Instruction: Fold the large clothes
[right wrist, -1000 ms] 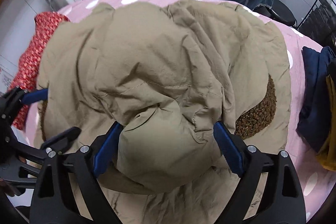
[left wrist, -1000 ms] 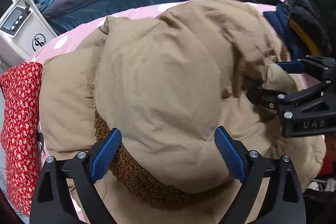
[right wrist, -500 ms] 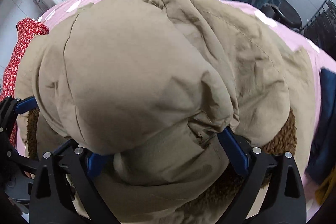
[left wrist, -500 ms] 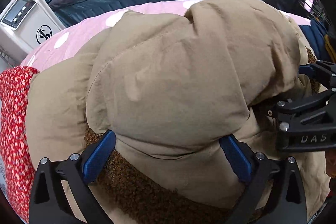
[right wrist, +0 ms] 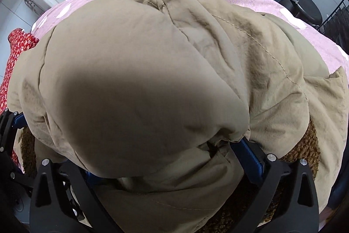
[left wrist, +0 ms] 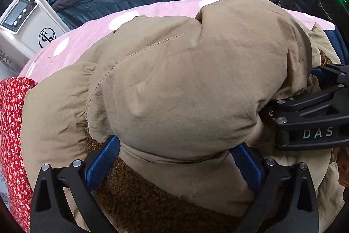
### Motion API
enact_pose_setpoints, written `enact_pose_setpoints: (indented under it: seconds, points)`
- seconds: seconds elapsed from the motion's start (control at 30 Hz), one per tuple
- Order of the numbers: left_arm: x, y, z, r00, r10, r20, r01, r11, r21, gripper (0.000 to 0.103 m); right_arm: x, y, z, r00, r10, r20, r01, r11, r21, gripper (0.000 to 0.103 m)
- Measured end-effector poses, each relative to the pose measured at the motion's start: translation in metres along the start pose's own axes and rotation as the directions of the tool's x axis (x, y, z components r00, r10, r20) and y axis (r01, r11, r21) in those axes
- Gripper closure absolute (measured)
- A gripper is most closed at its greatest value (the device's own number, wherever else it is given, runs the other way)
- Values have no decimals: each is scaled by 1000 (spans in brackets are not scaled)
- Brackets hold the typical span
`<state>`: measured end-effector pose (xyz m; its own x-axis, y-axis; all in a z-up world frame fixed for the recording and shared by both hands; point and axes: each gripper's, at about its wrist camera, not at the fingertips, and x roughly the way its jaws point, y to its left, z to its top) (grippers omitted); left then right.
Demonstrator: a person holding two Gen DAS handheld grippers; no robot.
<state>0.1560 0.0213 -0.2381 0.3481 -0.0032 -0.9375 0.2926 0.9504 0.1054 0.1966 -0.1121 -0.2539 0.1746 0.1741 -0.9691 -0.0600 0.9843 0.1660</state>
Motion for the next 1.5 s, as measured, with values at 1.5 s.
enact_pose_setpoints:
  seconds: [1.5]
  points:
    - [-121,133,-223,997,-71,-12,62,932,-357,7,-130,-136,-272,996,18,84,-49,925,377,5]
